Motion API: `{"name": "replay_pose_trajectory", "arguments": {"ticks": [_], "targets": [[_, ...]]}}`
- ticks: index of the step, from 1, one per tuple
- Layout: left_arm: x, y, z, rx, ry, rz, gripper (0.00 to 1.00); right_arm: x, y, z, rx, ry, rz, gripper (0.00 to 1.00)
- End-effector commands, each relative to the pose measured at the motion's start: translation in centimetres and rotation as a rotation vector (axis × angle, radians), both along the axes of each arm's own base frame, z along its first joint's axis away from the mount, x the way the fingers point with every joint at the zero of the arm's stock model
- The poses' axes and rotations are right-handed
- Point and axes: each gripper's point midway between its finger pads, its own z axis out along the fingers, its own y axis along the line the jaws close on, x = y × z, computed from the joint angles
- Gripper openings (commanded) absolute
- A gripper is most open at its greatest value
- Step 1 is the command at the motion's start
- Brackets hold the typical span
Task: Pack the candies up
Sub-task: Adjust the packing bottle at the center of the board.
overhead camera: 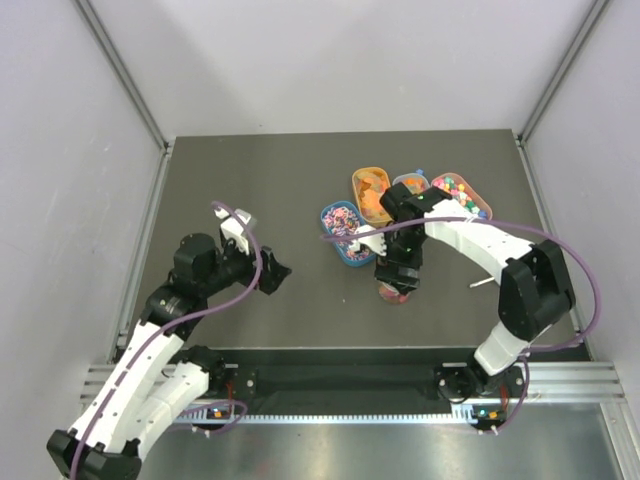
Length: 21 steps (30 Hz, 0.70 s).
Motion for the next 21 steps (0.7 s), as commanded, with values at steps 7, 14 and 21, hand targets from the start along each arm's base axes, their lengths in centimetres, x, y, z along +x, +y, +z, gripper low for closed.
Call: {"name": "replay_pose_trajectory", "arguments": {"ticks": [7,14,21], "targets": [[-1.2,-1.0,2.7,-0.005,-0.018,-0.076,0.99,-0.2,0.4,5.1,0.097,-0.137,0.015,1.00],[-3.0,-4.1,2.8,0.000,-0.051,-0.283,0.99,-1.3,-2.6,6.8,0.062,-0.210,0.029,1.00],[-3.9,-6.8,-3.0,0.067,0.020,-0.371,0.99,-0.4,-7.5,9.8,0.112,-0.381,-0.195,1.00]]}}
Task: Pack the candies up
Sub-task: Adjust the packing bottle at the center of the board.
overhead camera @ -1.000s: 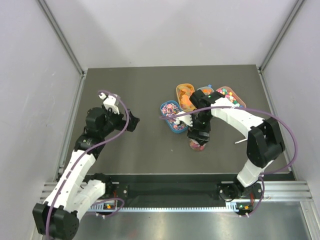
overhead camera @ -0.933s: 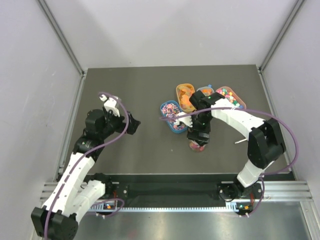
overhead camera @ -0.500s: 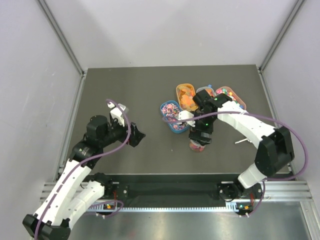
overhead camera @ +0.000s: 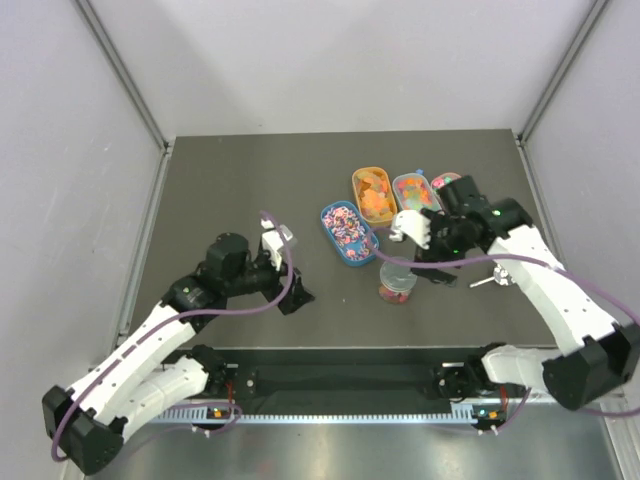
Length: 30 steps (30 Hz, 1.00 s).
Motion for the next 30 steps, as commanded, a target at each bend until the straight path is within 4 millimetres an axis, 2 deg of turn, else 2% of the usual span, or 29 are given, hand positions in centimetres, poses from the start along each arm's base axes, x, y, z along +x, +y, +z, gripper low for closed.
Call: {"name": "replay_pose_trajectory", "arguments": {"ticks": [1,2,5,6,8,9,10,11,12,14,15,17,18,20,21,22,23,24,25,26,27,28,29,30], "targets": [[0.1,-1.5,-1.7,0.010,-0.006,-0.034,0.99,0.3,-2.6,1.3,0.031,-0.095,-0.123,1.00],[0.6,-1.5,-2.0,0.030,-0.023,-0.028,0.99,0.9,-3.2,1.6,0.053,-0.123,-0.186,1.00],[3.8,-1.3,-0.6,0.137,-0.176,-0.019,0.99,1.0,-3.9,2.2,0.102,-0.143,-0.290,1.00],[5.6,-1.6,1.4,0.184,-0.287,-0.046,0.99,1.3,-3.7,2.6,0.127,-0.154,-0.304,1.00],[9.0,-1.1,4.1,0.250,-0.407,0.047,0.99,2.2,-3.4,3.7,0.202,-0.171,-0.403,1.00],[11.6,-1.6,7.3,0.248,-0.499,0.097,0.99,3.1,-3.2,4.6,0.241,-0.197,-0.436,1.00],[13.2,-1.6,9.1,0.271,-0.562,0.134,0.99,3.5,-2.6,6.1,0.306,-0.209,-0.449,1.00],[15.0,-0.9,10.9,0.302,-0.600,0.213,0.99,3.9,-3.0,6.9,0.363,-0.202,-0.537,1.00],[16.7,-1.6,13.8,0.289,-0.635,0.236,0.99,4.8,-3.1,8.6,0.420,-0.248,-0.582,1.00],[17.9,-2.3,16.2,0.268,-0.649,0.239,0.98,5.2,-3.7,9.8,0.487,-0.254,-0.661,1.00],[18.5,-3.4,18.6,0.212,-0.651,0.241,0.99,5.3,-4.0,10.2,0.502,-0.259,-0.675,1.00],[18.0,-5.2,20.0,0.131,-0.621,0.178,0.98,4.8,-4.2,10.5,0.508,-0.259,-0.660,1.00],[17.1,-7.0,21.1,0.054,-0.599,0.099,0.96,4.4,-4.2,10.3,0.497,-0.258,-0.634,1.00],[16.2,-8.6,22.5,-0.060,-0.558,0.056,0.90,4.0,-4.4,9.4,0.474,-0.267,-0.606,1.00],[15.1,-9.6,22.2,-0.146,-0.478,0.026,0.85,3.6,-4.4,9.3,0.474,-0.279,-0.602,1.00],[14.5,-10.3,22.1,-0.193,-0.445,0.001,0.78,3.4,-4.5,8.5,0.467,-0.265,-0.608,1.00],[14.1,-10.9,23.1,-0.278,-0.451,-0.016,0.76,3.3,-4.5,8.2,0.466,-0.257,-0.615,1.00],[12.6,-11.4,20.7,-0.322,-0.352,-0.054,0.74,3.2,-4.6,7.5,0.460,-0.238,-0.629,1.00],[12.0,-11.6,20.1,-0.347,-0.355,-0.084,0.76,3.1,-4.7,7.1,0.457,-0.226,-0.650,1.00],[11.8,-11.8,19.5,-0.368,-0.366,-0.078,0.98,3.1,-4.7,6.7,0.453,-0.211,-0.660,1.00],[10.6,-12.5,16.9,-0.356,-0.356,-0.074,0.99,3.0,-4.7,6.3,0.451,-0.203,-0.666,1.00],[11.5,-12.1,15.3,-0.315,-0.369,0.018,0.99,2.8,-4.8,5.5,0.447,-0.181,-0.681,1.00],[10.8,-12.4,13.9,-0.292,-0.377,0.015,0.99,2.8,-4.9,5.2,0.447,-0.178,-0.691,1.00],[9.4,-13.1,11.2,-0.251,-0.435,-0.028,0.99,2.6,-4.9,4.9,0.445,-0.164,-0.696,1.00]]}}
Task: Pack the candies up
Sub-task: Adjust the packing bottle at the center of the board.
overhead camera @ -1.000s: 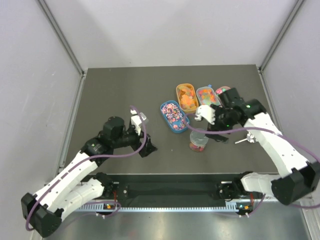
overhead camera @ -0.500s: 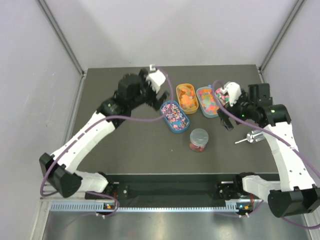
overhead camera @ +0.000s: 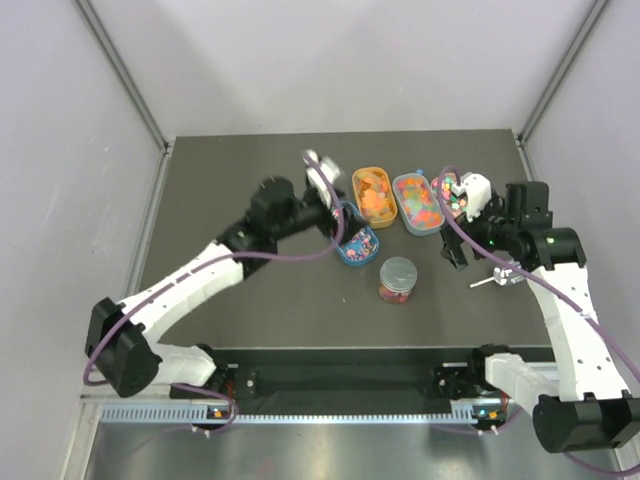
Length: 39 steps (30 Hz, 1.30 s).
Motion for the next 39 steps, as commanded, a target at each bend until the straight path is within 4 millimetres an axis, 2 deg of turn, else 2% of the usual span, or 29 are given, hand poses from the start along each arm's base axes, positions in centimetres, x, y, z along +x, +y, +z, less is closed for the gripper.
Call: {"name": "replay_pose_trajectory", "arguments": {"ticks": [1,2,3,4,5,6,8,11,12,13,14,16,17,19,20,22,24,26,28,31,33,34,37,39], "targets": [[-2.8,-1.8,-1.9,-0.042,-0.120,-0.009,0.99,-0.1,-0.1,-0.8,0.030,0.028,-0.034,1.00],[-1.8,-1.0,-3.2,-0.030,-0.119,0.095,0.99,-0.3,-0.2,-1.1,0.031,0.042,-0.038,1.00],[-2.4,-1.2,-6.2,0.016,-0.119,0.089,0.99,-0.4,-0.3,-1.3,0.028,0.049,-0.039,1.00],[-2.3,-1.4,-6.5,-0.001,-0.138,0.108,0.99,-0.6,-0.3,-1.7,0.024,0.062,-0.040,1.00],[-0.6,0.1,-7.6,0.015,-0.130,0.272,0.99,-0.6,-0.4,-1.9,0.022,0.070,-0.041,1.00],[-1.0,-1.0,-9.8,0.059,-0.102,0.281,0.99,-0.6,-0.5,-2.2,0.019,0.077,-0.042,1.00],[-0.7,-1.5,-13.1,0.150,-0.035,0.338,0.99,-0.5,-0.6,-2.6,0.009,0.091,-0.038,1.00],[-1.8,-2.0,-15.2,0.142,0.032,0.302,0.95,-0.3,-0.9,-3.0,-0.008,0.099,-0.039,1.00],[-3.2,-1.9,-16.9,0.159,0.048,0.252,0.95,-0.3,-0.8,-3.2,-0.010,0.102,-0.033,1.00],[-3.7,-1.8,-17.7,0.164,0.054,0.242,0.94,-0.3,-0.8,-3.2,-0.012,0.100,-0.024,1.00],[-4.4,-1.4,-19.7,0.200,0.082,0.242,0.94,-0.2,-0.7,-3.4,-0.013,0.102,-0.013,1.00],[-5.7,-1.2,-21.9,0.227,0.137,0.253,0.93,0.1,-0.7,-3.8,-0.021,0.103,0.010,1.00],[-6.3,-0.5,-23.9,0.257,0.165,0.261,0.93,0.3,-0.7,-4.3,-0.027,0.117,0.017,1.00],[-7.1,-0.2,-25.2,0.262,0.169,0.265,0.91,0.4,-0.4,-5.2,-0.032,0.144,0.061,1.00],[-8.4,0.5,-27.2,0.303,0.174,0.236,0.90,0.3,-0.2,-6.1,-0.031,0.175,0.085,1.00],[-9.0,0.6,-28.6,0.343,0.163,0.221,0.89,0.1,0.2,-7.3,-0.026,0.205,0.127,1.00],[-9.8,1.0,-30.9,0.407,0.190,0.213,0.89,0.4,0.4,-8.2,-0.018,0.222,0.137,1.00],[-10.1,1.0,-32.8,0.433,0.215,0.208,0.89,0.6,0.6,-8.5,-0.008,0.226,0.147,1.00],[-10.7,0.1,-33.6,0.437,0.225,0.165,0.87,0.8,0.8,-8.6,0.000,0.215,0.163,1.00],[-12.2,-0.8,-37.5,0.536,0.238,0.128,0.86,0.8,1.2,-8.7,0.015,0.203,0.186,1.00],[-13.0,-0.9,-39.1,0.580,0.239,0.144,0.86,0.6,1.4,-9.1,0.018,0.201,0.206,1.00],[-13.4,-0.4,-40.4,0.623,0.253,0.148,0.86,0.6,1.4,-9.3,0.016,0.196,0.212,1.00],[-15.2,0.8,-41.8,0.645,0.328,0.159,0.84,0.2,1.3,-9.9,0.001,0.193,0.245,1.00],[-16.7,2.4,-42.5,0.651,0.363,0.137,0.82,0.1,1.3,-10.3,-0.006,0.183,0.268,1.00]]}}
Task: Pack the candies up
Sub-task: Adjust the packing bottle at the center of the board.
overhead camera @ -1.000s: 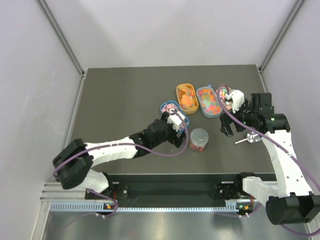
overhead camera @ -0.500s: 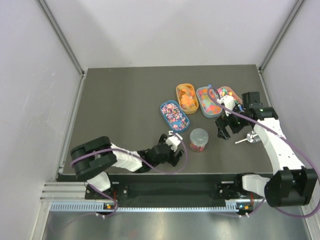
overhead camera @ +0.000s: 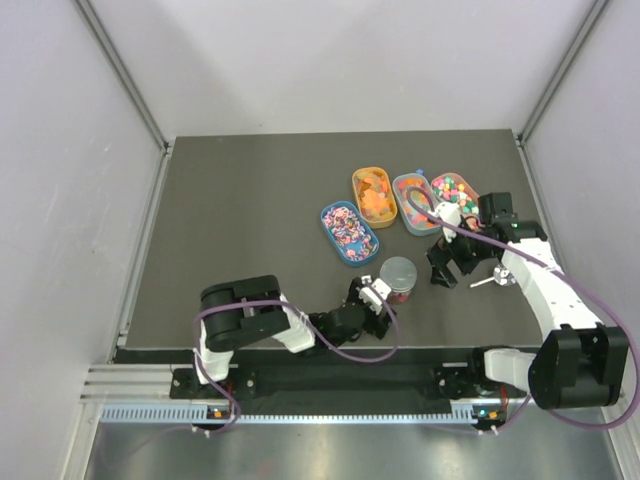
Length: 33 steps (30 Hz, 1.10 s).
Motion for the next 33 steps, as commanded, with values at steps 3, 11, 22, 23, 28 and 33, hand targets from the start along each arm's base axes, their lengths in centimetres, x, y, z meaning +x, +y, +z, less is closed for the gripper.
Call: {"name": "replay_pose_trajectory", "arguments": {"ticks": [3,11,22,23,28,33], "targets": [[-6.3,12.0,-13.0,0.449,0.293,0.001,0.83,0.4,0.3,0.0,0.034,-0.085,0.077,1.00],[-5.8,13.9,-22.1,0.766,0.249,0.070,0.87,-0.8,1.0,-2.0,0.077,-0.065,0.160,1.00],[-7.6,14.9,-25.0,0.860,0.215,0.071,0.98,-0.3,0.0,-1.0,0.106,-0.072,0.219,1.00],[-7.5,14.9,-25.1,0.866,0.211,0.075,0.98,-0.7,0.1,-1.0,0.115,-0.056,0.225,1.00],[-6.7,15.9,-26.5,0.924,0.170,0.120,0.98,-1.6,0.7,-0.4,0.229,0.018,0.269,1.00],[-7.0,17.0,-27.3,0.960,0.186,0.147,0.98,-2.2,1.1,-0.1,0.383,0.138,0.279,1.00]]}}
